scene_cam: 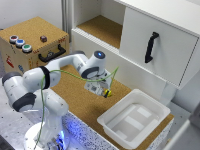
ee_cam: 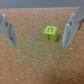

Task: Slide the yellow block to the left

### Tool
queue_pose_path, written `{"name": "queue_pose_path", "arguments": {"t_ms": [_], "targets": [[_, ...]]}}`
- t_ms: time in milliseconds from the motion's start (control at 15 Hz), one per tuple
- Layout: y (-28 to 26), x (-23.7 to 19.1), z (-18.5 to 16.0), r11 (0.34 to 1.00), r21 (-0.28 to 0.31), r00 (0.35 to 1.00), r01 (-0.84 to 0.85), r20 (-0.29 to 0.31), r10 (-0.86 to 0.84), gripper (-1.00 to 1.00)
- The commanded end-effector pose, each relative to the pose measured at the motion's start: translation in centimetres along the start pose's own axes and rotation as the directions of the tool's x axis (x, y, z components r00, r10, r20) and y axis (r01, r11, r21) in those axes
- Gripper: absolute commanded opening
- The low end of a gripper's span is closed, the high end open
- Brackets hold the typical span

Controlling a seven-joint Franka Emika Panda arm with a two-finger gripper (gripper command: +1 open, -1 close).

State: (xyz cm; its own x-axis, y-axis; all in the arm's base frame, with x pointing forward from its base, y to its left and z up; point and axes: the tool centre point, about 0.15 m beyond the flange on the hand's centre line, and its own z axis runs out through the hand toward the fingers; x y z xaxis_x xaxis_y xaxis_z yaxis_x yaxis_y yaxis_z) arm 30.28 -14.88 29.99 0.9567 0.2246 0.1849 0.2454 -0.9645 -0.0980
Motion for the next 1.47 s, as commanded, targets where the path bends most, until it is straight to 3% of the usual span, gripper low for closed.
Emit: {"name": "queue_pose_path", "arguments": {"t_ms": [0,133,333,400,467,533,600,800,1200,1400], "targets": [[8.2,2.9,3.5,1.000,0.002,0.995,-0.008,0.104,0.008,1.00],[9.2,3.9,3.6,0.999,-0.047,0.995,0.010,0.097,-0.005,1.00],[9.4,4.9,5.4,0.997,-0.066,0.993,0.037,0.112,-0.029,1.00],[9.3,5.2,5.7,0.996,-0.078,0.996,0.041,0.088,-0.034,1.00],[8.9,5.8,5.3,0.992,-0.116,0.999,0.048,0.001,-0.048,-1.00],[8.6,6.6,4.9,0.990,-0.134,0.997,0.053,-0.057,-0.061,-1.00],[8.1,7.5,4.7,0.985,-0.156,0.993,0.079,-0.077,-0.092,-1.00],[7.5,8.5,5.3,0.988,-0.143,0.992,0.056,-0.101,-0.070,-1.00],[8.0,8.0,6.5,0.992,-0.119,0.995,-0.040,-0.092,0.029,-1.00],[7.5,7.4,8.0,0.993,-0.090,0.997,-0.076,-0.039,0.073,-1.00]]}}
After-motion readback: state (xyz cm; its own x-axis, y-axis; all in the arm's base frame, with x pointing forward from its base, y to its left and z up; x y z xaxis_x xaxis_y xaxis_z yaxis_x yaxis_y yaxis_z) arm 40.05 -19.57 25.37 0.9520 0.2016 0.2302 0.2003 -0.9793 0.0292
